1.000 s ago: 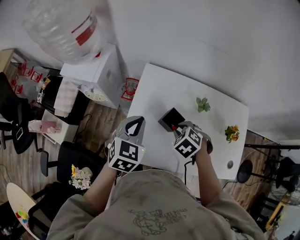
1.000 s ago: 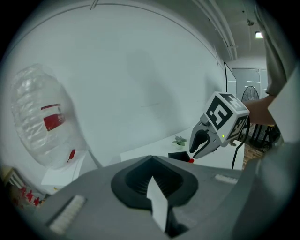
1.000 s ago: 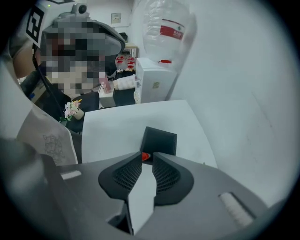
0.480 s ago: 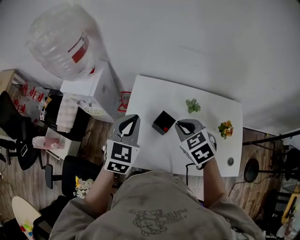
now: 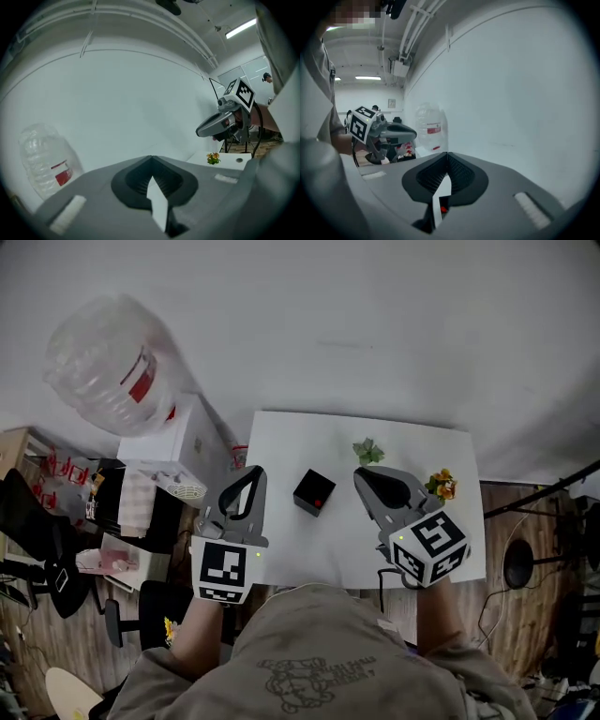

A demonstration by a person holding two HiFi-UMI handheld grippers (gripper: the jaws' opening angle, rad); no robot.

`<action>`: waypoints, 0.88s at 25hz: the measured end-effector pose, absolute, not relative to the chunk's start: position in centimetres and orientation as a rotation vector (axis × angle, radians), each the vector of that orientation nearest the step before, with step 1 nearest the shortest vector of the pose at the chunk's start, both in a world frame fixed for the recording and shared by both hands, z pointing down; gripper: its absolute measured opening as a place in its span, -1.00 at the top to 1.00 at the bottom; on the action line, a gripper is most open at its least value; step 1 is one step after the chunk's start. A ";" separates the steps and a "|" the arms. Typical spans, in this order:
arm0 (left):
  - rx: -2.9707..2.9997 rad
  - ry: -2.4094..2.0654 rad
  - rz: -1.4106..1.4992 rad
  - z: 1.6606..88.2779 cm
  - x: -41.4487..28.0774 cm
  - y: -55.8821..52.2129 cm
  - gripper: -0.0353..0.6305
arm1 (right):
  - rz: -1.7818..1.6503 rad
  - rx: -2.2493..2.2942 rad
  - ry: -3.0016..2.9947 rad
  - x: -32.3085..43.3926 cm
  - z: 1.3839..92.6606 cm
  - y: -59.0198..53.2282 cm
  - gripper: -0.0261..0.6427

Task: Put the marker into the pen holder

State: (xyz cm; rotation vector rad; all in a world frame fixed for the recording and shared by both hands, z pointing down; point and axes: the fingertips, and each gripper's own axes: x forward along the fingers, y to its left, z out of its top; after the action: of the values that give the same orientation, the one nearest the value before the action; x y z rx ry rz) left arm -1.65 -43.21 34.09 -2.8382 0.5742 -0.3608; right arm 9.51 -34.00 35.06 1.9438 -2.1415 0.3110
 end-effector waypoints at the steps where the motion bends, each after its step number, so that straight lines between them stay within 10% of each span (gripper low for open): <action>1: -2.834 0.568 -0.346 33.6 -1.5 -43.0 0.89 | 0.278 1.982 -2.164 9.7 34.1 -33.6 0.83; 22: -2.870 0.519 -0.205 30.2 -0.6 -40.3 0.89 | -0.001 2.341 -2.026 15.1 29.2 -25.7 0.84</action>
State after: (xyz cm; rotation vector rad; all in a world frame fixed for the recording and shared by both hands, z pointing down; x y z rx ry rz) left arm -0.64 -40.28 30.22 -2.8700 0.5193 -0.2052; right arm 15.05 -25.68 29.21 2.3409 -2.0264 -0.0013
